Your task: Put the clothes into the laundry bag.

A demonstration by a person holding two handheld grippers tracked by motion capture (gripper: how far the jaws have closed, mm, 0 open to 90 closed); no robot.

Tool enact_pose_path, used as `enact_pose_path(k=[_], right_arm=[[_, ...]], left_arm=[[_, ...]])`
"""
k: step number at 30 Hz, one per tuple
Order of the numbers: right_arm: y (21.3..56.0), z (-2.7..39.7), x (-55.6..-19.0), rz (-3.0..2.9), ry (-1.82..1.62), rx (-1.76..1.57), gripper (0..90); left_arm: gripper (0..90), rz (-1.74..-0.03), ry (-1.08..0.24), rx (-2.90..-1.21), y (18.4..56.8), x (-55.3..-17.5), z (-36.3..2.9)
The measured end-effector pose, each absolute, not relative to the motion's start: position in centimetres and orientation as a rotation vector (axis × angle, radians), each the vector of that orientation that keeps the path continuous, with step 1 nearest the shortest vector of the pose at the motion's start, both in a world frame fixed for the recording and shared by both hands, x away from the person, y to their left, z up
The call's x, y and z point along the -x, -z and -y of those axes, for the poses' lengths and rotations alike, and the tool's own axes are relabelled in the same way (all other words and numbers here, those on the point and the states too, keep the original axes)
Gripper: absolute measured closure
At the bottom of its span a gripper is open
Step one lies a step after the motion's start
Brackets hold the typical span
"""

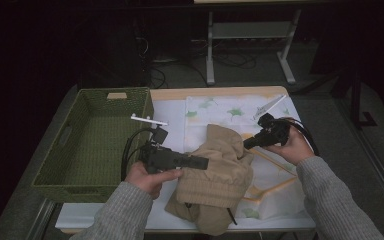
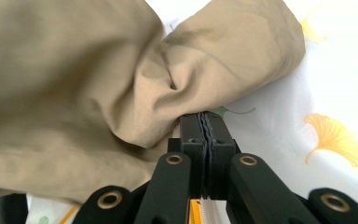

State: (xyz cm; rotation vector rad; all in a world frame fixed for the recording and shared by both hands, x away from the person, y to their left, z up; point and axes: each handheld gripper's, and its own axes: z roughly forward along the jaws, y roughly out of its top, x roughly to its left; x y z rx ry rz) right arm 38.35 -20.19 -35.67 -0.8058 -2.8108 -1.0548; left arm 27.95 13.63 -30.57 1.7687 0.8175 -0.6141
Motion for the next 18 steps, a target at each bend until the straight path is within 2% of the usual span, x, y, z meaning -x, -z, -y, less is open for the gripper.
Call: enact_pose_path(k=[9, 14, 18], right_arm=[[35.1, 20.3, -37.8, 2.758, 1.136, 0.772, 88.4], [34.9, 20.0, -37.7, 2.774, 1.129, 0.762, 88.4], [34.2, 20.1, -37.3, 2.762, 1.161, 0.755, 88.5]], left_arm=[[81.9, -0.852, 0.718, -1.775, 35.7, -28.3, -11.6], [82.0, -0.745, 0.749, -1.766, 34.1, -27.8, -8.8], [81.7, -0.807, 0.685, -1.808, 34.5, -29.0, -7.5]])
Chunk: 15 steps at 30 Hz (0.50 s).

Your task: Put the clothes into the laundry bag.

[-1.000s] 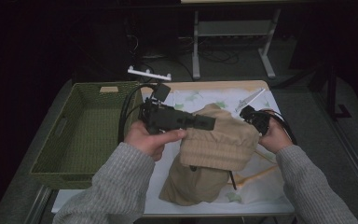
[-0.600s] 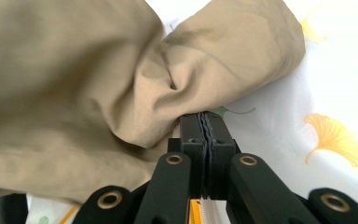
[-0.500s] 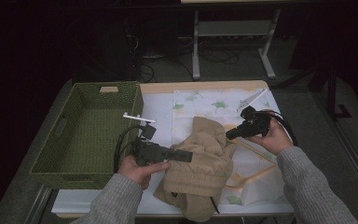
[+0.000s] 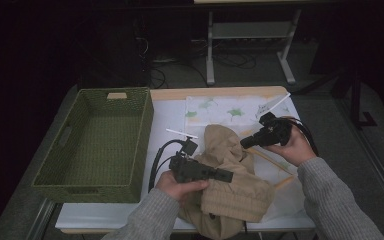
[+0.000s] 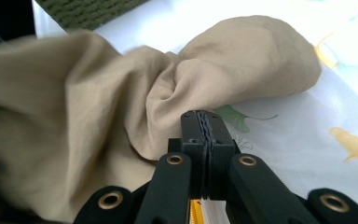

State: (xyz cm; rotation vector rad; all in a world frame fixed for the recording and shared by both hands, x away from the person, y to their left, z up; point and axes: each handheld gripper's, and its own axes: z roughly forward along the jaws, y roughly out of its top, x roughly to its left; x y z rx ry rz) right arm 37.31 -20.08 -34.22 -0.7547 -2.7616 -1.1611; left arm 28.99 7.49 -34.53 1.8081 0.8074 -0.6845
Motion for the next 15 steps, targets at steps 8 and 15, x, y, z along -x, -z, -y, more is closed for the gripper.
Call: enact_pose_path(k=[8, 15], right_arm=[[34.0, 19.9, -36.3, 2.752, 1.157, 0.701, 88.6], [34.2, 19.3, -36.3, 2.745, 1.152, 0.682, 88.6]], left_arm=[[65.7, -1.072, 0.496, -1.749, 38.3, -31.4, -8.2], [37.7, -1.159, 0.424, -1.797, 38.8, -31.8, -8.9]])
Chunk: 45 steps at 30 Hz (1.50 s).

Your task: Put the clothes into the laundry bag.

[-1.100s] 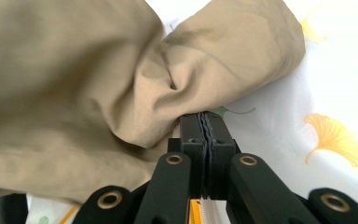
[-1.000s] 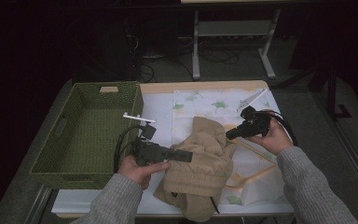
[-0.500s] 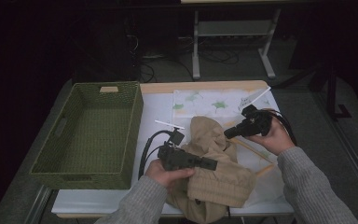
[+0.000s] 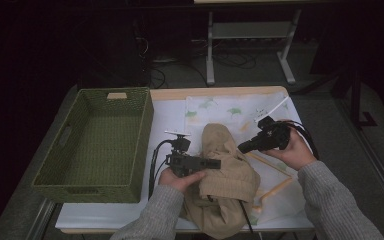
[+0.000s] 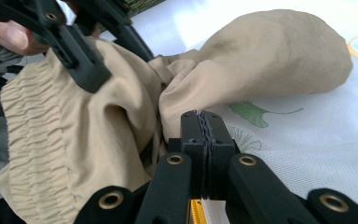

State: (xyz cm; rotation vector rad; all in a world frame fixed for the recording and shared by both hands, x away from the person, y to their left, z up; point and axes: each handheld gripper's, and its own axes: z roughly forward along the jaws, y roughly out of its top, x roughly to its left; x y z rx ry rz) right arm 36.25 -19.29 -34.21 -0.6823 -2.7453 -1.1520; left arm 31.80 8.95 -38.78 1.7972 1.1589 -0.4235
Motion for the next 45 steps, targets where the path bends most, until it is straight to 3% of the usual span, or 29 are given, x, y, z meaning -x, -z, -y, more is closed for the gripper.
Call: enact_pose_path(k=[5, 9, 10, 13, 15, 20, 26, 34, 38, 41, 45], right_arm=[[34.1, 18.8, -36.2, 2.748, 1.143, 0.655, 88.6], [34.4, 18.5, -36.2, 2.746, 1.129, 0.648, 88.6], [34.4, 18.4, -36.2, 2.741, 1.130, 0.644, 88.6], [34.4, 18.1, -36.2, 2.747, 1.122, 0.632, 88.6], [34.4, 18.1, -36.2, 2.753, 1.115, 0.635, 88.6], [34.2, 18.6, -36.2, 2.760, 1.135, 0.659, 88.5], [33.8, 18.7, -36.4, 2.749, 1.167, 0.673, 88.6], [32.5, 19.2, -35.2, 2.719, 1.237, 0.634, 88.7], [32.7, 19.3, -35.1, 2.731, 1.215, 0.641, 88.7], [33.2, 19.3, -35.3, 2.729, 1.188, 0.655, 88.7], [33.8, 19.5, -35.6, 2.719, 1.187, 0.669, 88.7]], left_arm=[[25.5, -1.182, 0.500, -1.831, 40.2, -33.0, -8.2], [25.5, -1.192, 0.534, -1.870, 41.3, -33.4, -7.1], [30.2, -1.194, 0.529, -1.888, 41.6, -33.4, -6.9], [58.6, -1.186, 0.532, -1.915, 42.2, -33.4, -6.5], [72.5, -1.164, 0.521, -1.909, 42.3, -33.2, -6.4], [79.4, -1.087, 0.567, -1.859, 41.2, -32.3, -6.8], [80.0, -0.924, 0.638, -1.862, 39.0, -30.4, -4.6], [78.8, -1.161, 0.468, -1.672, 40.8, -32.4, -4.7], [75.7, -1.208, 0.446, -1.628, 41.7, -32.4, -4.6], [69.5, -1.213, 0.431, -1.634, 41.8, -32.0, -4.9], [53.6, -1.208, 0.410, -1.669, 40.9, -31.3, -6.0]])
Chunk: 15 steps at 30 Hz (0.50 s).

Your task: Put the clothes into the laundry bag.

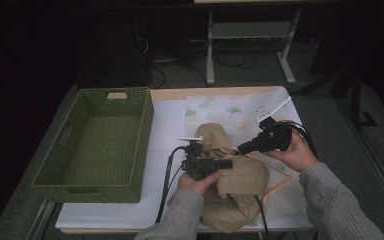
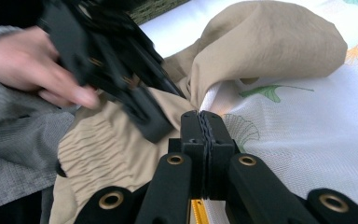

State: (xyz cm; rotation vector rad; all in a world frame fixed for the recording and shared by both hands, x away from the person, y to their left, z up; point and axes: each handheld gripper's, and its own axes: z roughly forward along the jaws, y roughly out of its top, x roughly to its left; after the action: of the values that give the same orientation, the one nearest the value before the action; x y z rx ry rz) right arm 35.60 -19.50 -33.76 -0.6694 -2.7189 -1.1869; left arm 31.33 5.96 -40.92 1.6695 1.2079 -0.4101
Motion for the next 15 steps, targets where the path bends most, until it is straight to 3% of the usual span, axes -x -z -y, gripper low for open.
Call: enact_pose_path(k=[6, 11, 13, 15], right_arm=[[33.8, 19.5, -35.6, 2.723, 1.179, 0.676, 88.7], [33.7, 18.9, -35.6, 2.723, 1.174, 0.660, 88.7], [33.7, 18.6, -35.7, 2.728, 1.168, 0.648, 88.7], [33.8, 18.4, -35.7, 2.729, 1.160, 0.639, 88.7]], left_arm=[[37.4, -1.198, 0.346, -1.705, 39.4, -31.1, -8.0], [28.4, -1.237, 0.429, -1.768, 41.1, -32.5, -6.9], [35.7, -1.229, 0.449, -1.794, 41.9, -32.7, -6.1], [65.5, -1.193, 0.448, -1.785, 42.1, -32.7, -5.8]])
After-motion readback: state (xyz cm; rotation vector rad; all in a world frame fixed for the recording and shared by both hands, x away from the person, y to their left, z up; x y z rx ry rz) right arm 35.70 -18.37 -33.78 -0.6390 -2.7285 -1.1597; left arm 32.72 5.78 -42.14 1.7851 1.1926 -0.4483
